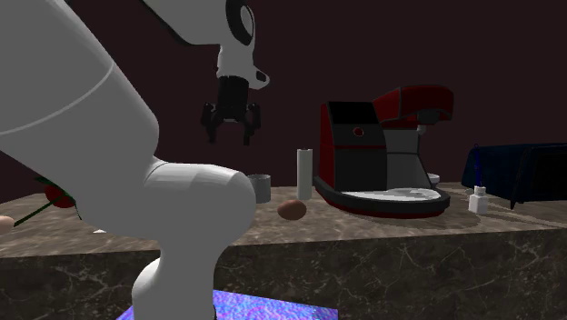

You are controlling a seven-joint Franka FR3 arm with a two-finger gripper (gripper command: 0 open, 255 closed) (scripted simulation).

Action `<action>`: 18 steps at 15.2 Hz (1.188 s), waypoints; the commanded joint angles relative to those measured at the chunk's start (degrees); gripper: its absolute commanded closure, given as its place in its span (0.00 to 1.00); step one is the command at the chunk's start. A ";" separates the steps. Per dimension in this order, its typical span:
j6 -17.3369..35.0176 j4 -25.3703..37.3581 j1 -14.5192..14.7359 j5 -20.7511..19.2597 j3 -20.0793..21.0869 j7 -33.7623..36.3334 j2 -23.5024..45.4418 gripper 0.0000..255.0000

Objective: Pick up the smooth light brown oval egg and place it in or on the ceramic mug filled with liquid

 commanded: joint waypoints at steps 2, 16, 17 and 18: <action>2.03 -0.44 -0.73 0.35 -0.61 0.58 1.27 0.00; 28.60 -1.36 -8.24 8.76 -10.07 4.81 22.96 0.00; 30.26 -1.08 -8.57 9.78 -10.81 4.74 24.72 0.00; 31.86 -0.74 -8.87 10.89 -11.55 4.61 26.50 0.00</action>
